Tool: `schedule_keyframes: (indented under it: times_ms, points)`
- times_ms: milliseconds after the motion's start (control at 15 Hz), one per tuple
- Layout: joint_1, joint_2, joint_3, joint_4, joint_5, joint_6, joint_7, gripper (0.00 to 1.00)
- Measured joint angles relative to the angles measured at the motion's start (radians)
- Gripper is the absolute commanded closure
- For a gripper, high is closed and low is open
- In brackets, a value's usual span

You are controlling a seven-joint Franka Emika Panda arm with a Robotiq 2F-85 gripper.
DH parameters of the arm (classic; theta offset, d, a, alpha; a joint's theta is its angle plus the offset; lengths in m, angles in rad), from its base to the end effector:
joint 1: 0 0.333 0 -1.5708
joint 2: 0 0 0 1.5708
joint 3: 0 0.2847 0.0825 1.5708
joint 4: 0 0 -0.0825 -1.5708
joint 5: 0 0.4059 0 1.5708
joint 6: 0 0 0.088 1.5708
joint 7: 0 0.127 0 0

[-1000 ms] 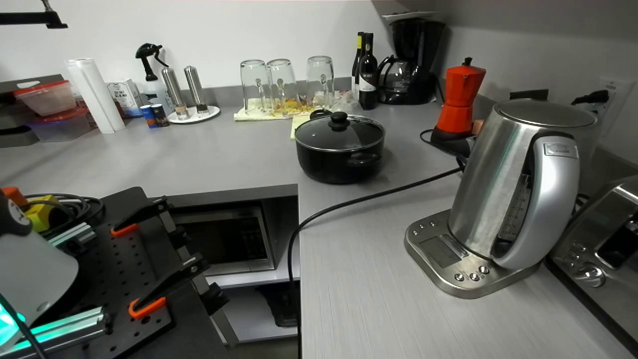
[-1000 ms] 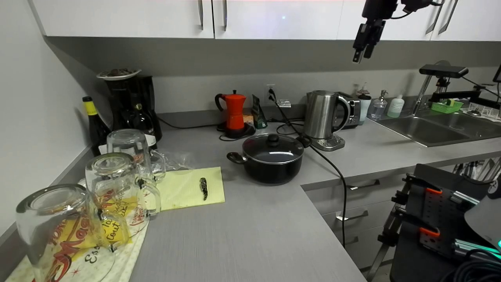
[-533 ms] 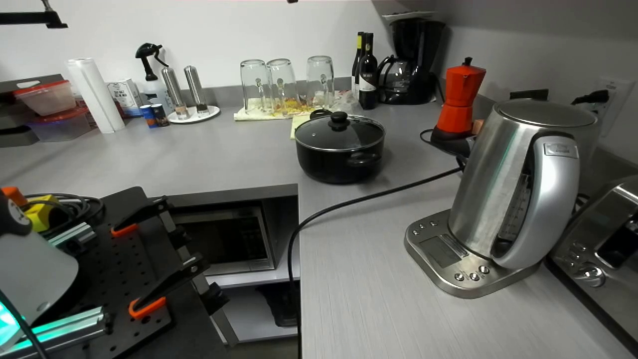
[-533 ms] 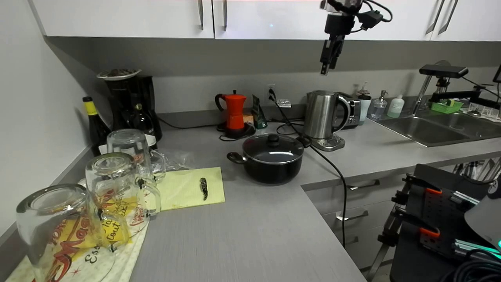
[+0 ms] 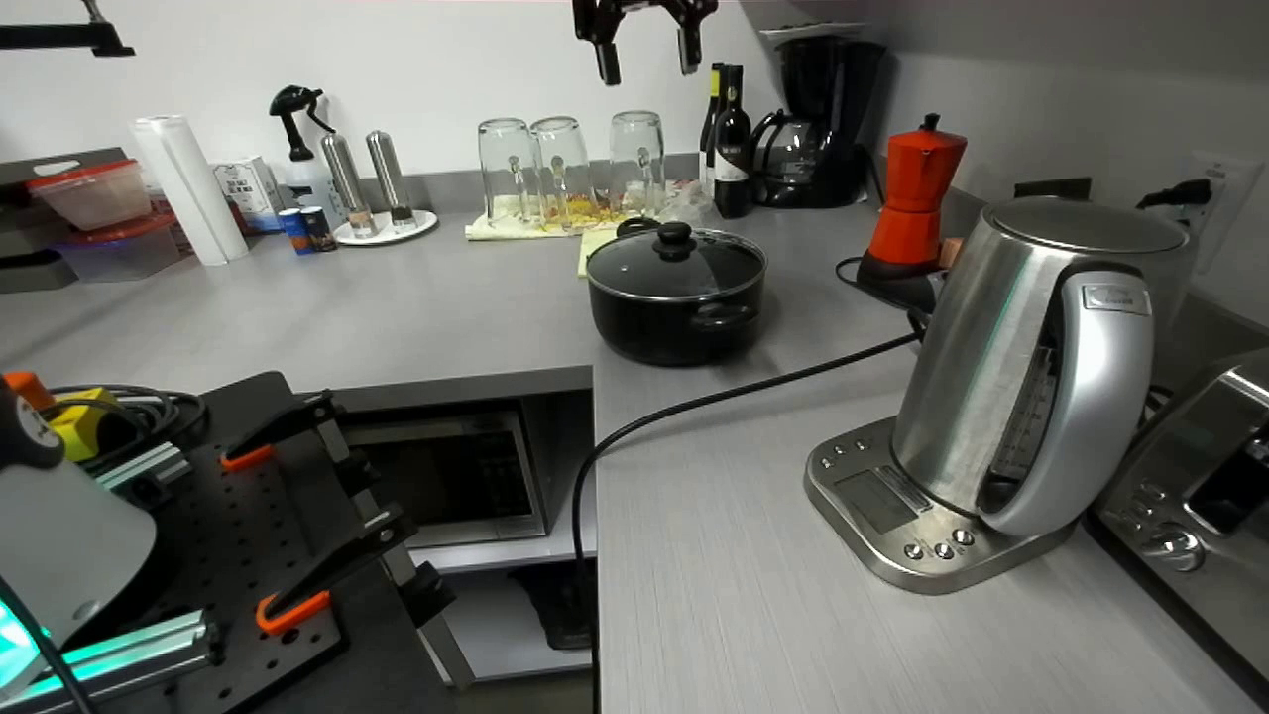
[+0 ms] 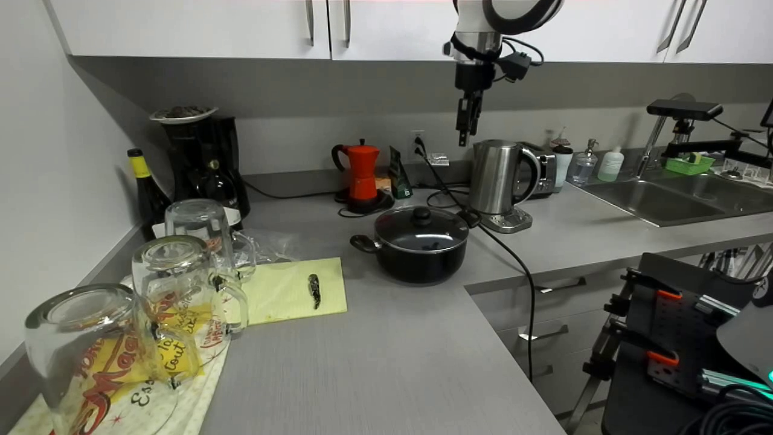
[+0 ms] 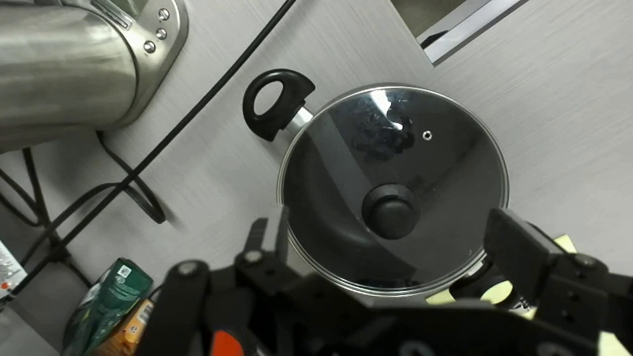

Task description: Remove the glass lid from the black pot.

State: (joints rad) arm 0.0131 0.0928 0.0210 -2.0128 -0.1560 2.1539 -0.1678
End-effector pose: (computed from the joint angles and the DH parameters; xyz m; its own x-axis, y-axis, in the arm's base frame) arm 0.5941 0.0112 0.3509 0.9592 0.2821 0.0201 0.2768 -0.9511 0.1370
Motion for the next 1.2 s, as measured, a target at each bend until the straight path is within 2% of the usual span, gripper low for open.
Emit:
schedule_keyframes:
  times_ms: [600, 1200]
  points:
    - [0.005, 0.249, 0.021, 0.155, -0.006, 0.012, -0.101, 0.00]
    - [0.008, 0.398, 0.051, 0.241, -0.015, 0.030, -0.203, 0.00]
